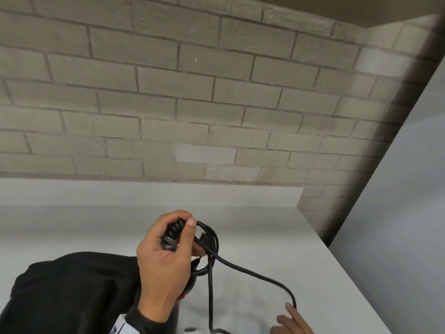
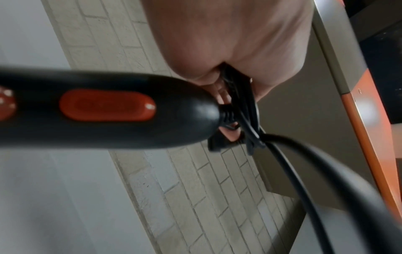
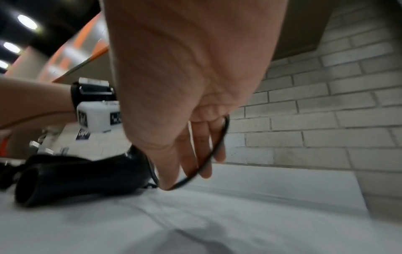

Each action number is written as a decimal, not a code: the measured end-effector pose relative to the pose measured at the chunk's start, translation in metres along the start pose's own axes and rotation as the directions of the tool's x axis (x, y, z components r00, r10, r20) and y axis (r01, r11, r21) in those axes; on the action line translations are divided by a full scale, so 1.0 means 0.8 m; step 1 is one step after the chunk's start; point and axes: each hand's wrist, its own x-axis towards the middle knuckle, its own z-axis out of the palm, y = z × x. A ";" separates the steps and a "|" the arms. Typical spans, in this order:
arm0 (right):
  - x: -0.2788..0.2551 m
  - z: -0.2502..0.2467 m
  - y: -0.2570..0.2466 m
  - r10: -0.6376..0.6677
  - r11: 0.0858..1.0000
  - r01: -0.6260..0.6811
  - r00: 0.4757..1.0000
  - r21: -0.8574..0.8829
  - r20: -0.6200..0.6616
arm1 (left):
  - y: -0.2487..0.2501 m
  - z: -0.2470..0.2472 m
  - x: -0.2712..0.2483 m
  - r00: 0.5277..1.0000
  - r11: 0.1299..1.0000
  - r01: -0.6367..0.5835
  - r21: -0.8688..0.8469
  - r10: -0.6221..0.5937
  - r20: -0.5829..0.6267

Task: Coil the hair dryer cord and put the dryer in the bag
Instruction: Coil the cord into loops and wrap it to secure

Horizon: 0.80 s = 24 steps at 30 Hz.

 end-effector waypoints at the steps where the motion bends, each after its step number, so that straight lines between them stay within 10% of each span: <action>1: 0.027 0.015 -0.023 0.007 0.976 -0.040 0.988 -0.213 -0.154 | -0.001 0.002 -0.002 1.000 1.000 -0.001 0.008 0.001 0.007; 3: 0.063 0.056 -0.044 0.211 0.728 -0.232 0.971 -0.645 -0.112 | -0.001 0.007 -0.006 1.000 1.000 -0.007 0.024 0.006 0.016; 5: 0.117 0.091 -0.093 0.624 0.614 -0.613 0.763 -0.498 -0.170 | 0.001 0.013 -0.010 1.000 1.000 -0.007 0.015 0.007 0.022; 11: 0.154 0.165 -0.069 0.281 0.803 -0.535 0.728 -0.262 -0.626 | 0.002 0.015 -0.019 0.999 1.000 0.000 0.018 -0.001 0.048; 19: 0.122 0.149 -0.109 0.179 0.844 -0.373 0.873 -0.385 -0.454 | 0.000 0.005 -0.010 0.999 1.000 0.016 0.008 -0.016 0.037; 24: 0.106 0.128 -0.124 0.113 0.865 -0.319 0.876 -0.387 -0.469 | -0.001 0.011 -0.024 0.995 1.000 0.013 0.028 -0.015 0.102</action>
